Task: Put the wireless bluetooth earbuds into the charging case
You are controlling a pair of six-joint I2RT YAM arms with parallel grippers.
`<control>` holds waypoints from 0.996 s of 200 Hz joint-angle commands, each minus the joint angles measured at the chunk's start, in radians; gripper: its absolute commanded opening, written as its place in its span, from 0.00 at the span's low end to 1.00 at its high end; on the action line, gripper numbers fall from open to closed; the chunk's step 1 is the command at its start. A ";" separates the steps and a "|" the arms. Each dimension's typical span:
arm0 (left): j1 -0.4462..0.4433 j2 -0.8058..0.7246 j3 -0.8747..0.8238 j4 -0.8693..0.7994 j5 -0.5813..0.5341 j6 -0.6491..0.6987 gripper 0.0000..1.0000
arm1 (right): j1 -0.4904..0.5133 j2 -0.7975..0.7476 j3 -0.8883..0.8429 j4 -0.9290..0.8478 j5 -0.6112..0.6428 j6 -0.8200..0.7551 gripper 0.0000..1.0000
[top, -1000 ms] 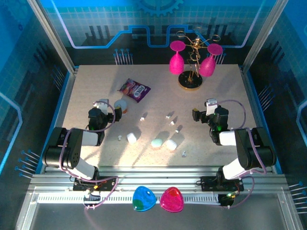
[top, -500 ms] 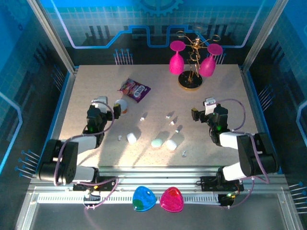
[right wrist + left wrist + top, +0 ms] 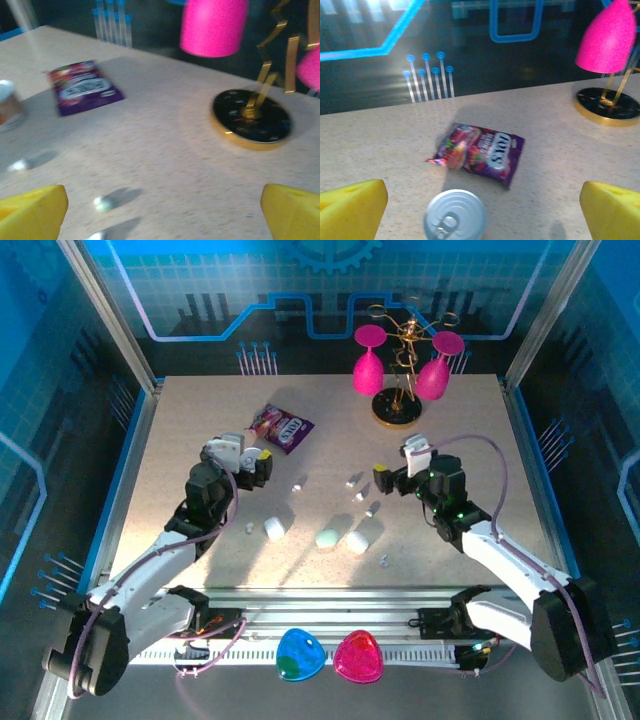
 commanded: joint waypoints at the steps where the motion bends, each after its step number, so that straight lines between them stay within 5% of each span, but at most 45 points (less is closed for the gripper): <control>1: -0.038 -0.011 0.046 -0.136 0.062 -0.060 0.99 | 0.084 0.001 0.027 -0.166 -0.117 -0.011 1.00; 27: -0.053 -0.019 0.073 -0.209 0.114 -0.101 0.99 | 0.209 0.036 0.101 -0.334 -0.153 -0.152 1.00; 56: -0.053 -0.021 0.071 -0.223 0.113 -0.112 0.99 | 0.324 0.120 0.195 -0.503 -0.016 -0.220 1.00; 84: -0.053 -0.016 0.070 -0.218 0.114 -0.111 0.99 | 0.411 0.202 0.260 -0.607 0.141 -0.029 1.00; 126: -0.053 0.006 0.070 -0.207 0.124 -0.105 0.99 | 0.509 0.220 0.163 -0.557 0.204 0.232 1.00; 199: -0.053 0.025 0.075 -0.190 0.135 -0.099 0.99 | 0.521 0.229 0.065 -0.528 0.270 0.367 0.96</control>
